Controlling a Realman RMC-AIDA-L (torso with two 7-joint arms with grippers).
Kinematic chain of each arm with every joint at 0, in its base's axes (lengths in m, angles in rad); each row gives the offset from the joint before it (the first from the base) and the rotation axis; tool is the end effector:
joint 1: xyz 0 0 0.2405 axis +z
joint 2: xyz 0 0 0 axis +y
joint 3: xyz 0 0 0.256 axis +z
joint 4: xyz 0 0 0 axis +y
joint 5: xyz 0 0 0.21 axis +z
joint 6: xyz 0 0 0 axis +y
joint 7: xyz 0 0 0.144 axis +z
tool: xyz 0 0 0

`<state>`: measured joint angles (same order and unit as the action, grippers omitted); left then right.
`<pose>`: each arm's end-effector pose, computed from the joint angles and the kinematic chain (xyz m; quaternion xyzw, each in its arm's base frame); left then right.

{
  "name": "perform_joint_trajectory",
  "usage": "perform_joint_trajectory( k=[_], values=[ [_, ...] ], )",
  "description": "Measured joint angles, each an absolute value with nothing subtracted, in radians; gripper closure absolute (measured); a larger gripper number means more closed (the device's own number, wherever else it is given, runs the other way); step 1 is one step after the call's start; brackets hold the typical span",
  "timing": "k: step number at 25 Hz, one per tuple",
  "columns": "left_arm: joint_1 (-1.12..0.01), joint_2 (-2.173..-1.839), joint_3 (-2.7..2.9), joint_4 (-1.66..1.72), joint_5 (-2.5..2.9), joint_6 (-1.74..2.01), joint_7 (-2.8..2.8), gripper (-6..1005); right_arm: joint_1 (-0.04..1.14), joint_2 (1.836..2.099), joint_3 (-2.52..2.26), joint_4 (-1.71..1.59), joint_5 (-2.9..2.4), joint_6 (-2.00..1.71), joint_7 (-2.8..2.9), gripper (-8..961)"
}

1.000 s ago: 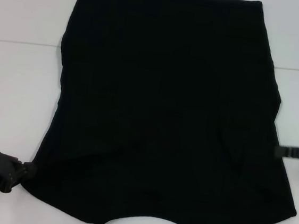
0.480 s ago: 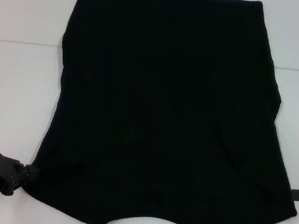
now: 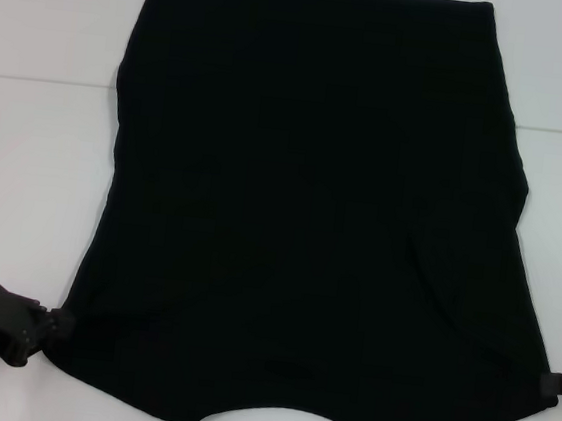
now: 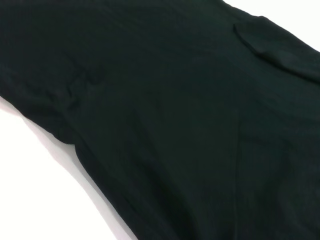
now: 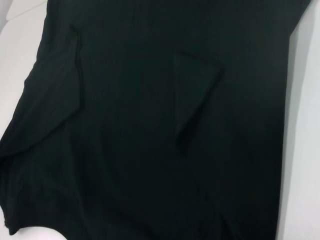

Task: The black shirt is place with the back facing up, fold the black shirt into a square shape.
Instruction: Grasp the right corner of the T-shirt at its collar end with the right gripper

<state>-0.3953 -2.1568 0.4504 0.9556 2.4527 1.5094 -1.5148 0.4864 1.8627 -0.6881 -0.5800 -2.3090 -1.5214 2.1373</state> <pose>-0.3451 0.2872 0.0318 -0.9137 -0.3347 -0.0622 0.2221 0.3560 0.3085 0.0627 -0.7945 0.5918 0.0752 0.1131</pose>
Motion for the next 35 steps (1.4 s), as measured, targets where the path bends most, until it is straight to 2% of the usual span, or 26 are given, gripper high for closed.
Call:
perform_joint_trajectory(
  k=[16, 29, 35],
  values=[
    [-0.397, -2.155, 0.449, 0.953, 2.451, 1.499, -1.514, 981, 0.506, 1.883, -0.695, -0.58, -2.322, -1.53, 2.153, 274],
    [-0.402, -2.154, 0.449, 0.949, 2.451, 1.496, -1.514, 982, 0.502, 1.874, -0.686, -0.586, -2.336, -1.495, 2.178, 277],
    [-0.408, -2.153, 0.449, 0.95, 2.451, 1.495, -1.514, 981, 0.516, 1.885, -0.69, -0.583, -2.347, -1.491, 2.178, 279]
  ],
)
